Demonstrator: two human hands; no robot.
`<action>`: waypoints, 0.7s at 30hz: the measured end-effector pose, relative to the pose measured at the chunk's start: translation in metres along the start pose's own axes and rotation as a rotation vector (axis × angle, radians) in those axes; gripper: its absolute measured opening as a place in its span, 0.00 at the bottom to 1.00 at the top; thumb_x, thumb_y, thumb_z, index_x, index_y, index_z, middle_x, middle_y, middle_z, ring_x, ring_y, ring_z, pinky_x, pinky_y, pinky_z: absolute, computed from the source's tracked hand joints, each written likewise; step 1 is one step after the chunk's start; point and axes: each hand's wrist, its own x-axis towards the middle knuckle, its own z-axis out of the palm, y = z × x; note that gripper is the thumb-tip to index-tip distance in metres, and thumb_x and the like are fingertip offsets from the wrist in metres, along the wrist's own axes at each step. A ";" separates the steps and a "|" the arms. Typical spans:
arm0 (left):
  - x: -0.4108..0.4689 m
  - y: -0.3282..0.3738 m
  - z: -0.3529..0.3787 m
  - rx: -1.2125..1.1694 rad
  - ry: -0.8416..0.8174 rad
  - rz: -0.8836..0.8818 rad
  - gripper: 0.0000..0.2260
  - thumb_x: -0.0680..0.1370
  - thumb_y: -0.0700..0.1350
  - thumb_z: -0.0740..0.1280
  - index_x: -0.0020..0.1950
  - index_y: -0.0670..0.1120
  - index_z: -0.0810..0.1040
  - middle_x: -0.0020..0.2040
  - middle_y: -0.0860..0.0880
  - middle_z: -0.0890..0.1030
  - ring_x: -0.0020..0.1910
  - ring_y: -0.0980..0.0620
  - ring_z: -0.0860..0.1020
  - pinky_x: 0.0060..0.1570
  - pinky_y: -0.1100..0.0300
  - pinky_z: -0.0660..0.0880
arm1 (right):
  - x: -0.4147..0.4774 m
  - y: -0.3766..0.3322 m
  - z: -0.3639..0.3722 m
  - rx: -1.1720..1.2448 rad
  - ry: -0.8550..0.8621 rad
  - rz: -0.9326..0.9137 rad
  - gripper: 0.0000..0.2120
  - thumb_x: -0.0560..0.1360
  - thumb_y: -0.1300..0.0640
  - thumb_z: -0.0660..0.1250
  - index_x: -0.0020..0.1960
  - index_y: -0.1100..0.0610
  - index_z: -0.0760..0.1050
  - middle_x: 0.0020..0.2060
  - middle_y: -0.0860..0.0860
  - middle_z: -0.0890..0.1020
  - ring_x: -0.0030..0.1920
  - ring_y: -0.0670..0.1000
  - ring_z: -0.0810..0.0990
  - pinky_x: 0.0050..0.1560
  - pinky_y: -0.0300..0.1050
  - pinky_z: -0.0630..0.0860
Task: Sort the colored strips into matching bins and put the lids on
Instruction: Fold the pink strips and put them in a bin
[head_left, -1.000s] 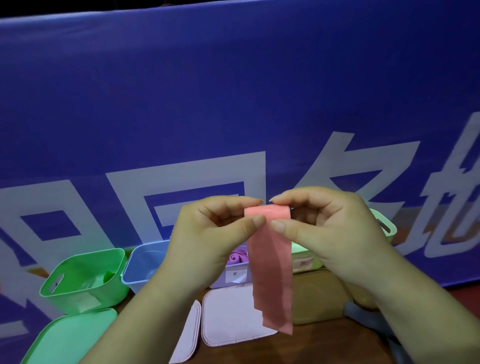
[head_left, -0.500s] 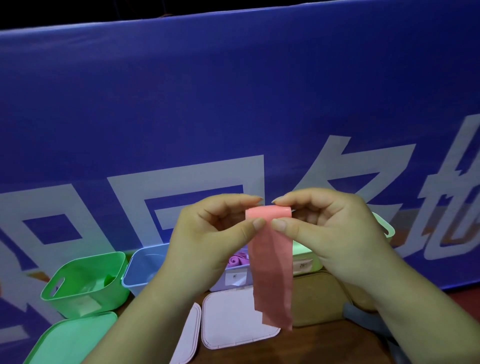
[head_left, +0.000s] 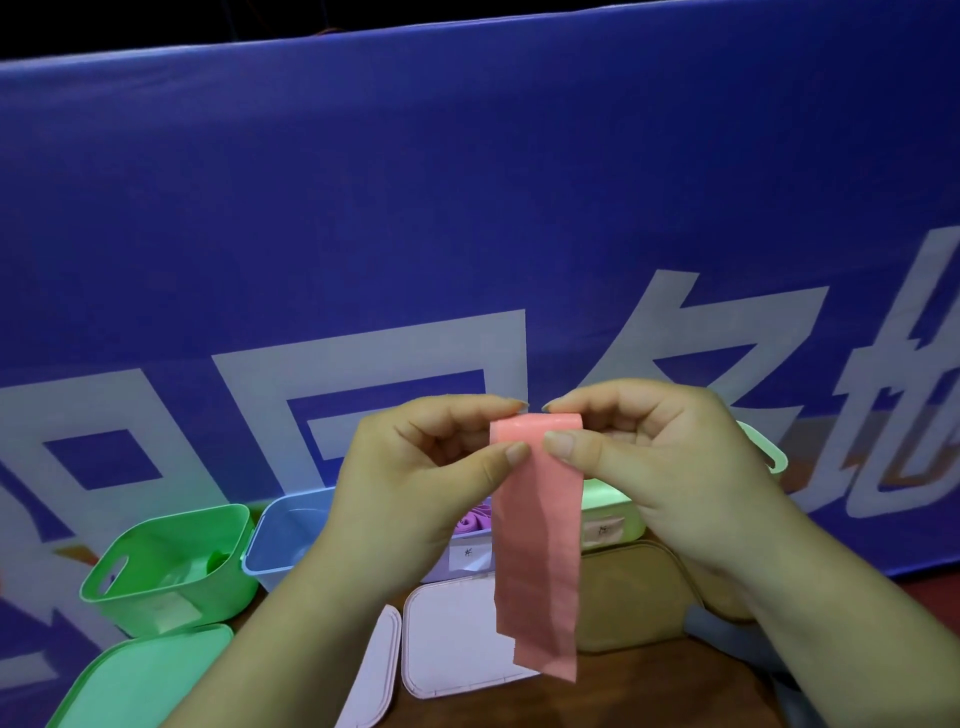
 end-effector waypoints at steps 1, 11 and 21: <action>0.000 0.000 0.000 0.000 0.003 -0.005 0.12 0.68 0.39 0.74 0.51 0.46 0.84 0.44 0.53 0.87 0.45 0.55 0.85 0.42 0.68 0.80 | 0.000 0.001 0.000 -0.003 -0.003 -0.002 0.15 0.63 0.53 0.75 0.49 0.55 0.84 0.42 0.48 0.87 0.44 0.47 0.86 0.43 0.35 0.80; 0.004 -0.003 -0.002 -0.008 0.027 -0.081 0.14 0.69 0.45 0.73 0.54 0.47 0.85 0.46 0.51 0.87 0.47 0.53 0.85 0.45 0.65 0.80 | -0.001 0.006 0.001 -0.138 0.011 -0.128 0.14 0.68 0.61 0.78 0.51 0.49 0.83 0.44 0.46 0.87 0.47 0.50 0.86 0.48 0.49 0.83; 0.007 -0.006 0.001 -0.005 -0.004 -0.096 0.15 0.71 0.45 0.72 0.57 0.46 0.84 0.48 0.50 0.87 0.49 0.51 0.85 0.49 0.60 0.81 | 0.005 0.012 0.000 -0.070 0.031 -0.096 0.12 0.68 0.63 0.77 0.48 0.50 0.84 0.41 0.49 0.87 0.44 0.52 0.86 0.48 0.53 0.84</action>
